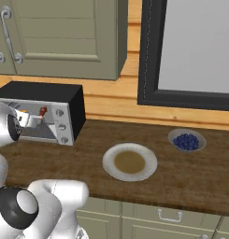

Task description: Pick up the kebab skewer and baguette bread, and place them inside the toaster oven. Close the toaster oven door and start by setting the timer.

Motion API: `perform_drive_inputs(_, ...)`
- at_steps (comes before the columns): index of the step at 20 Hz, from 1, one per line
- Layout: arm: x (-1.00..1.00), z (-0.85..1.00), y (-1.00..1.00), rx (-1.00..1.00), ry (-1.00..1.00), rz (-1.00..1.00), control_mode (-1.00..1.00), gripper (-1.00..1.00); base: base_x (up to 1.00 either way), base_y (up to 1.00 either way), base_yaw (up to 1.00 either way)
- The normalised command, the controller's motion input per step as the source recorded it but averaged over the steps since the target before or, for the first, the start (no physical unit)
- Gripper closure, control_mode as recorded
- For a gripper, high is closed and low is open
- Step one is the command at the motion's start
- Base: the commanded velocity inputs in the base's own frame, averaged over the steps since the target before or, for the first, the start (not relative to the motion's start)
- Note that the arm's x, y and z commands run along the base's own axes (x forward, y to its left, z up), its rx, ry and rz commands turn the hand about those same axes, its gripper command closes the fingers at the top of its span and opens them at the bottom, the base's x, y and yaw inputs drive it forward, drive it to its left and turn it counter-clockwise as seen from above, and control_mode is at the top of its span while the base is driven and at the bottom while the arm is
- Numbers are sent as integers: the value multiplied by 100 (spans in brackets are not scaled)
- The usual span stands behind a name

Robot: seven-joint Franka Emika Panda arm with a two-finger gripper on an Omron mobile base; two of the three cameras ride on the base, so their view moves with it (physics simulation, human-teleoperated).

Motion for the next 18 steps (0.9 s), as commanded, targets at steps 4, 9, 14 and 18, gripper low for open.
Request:
perform_drive_inputs(4,69,38,-4,0,9,0,-100,-100,0,0,0)
perform_drive_inputs(9,34,3,0,0,9,0,-100,-100,0,0,0)
perform_drive_inputs(14,23,-17,0,0,1,0,-100,-100,0,0,0)
perform_drive_inputs(18,45,-43,0,0,0,0,-100,-100,0,0,0)
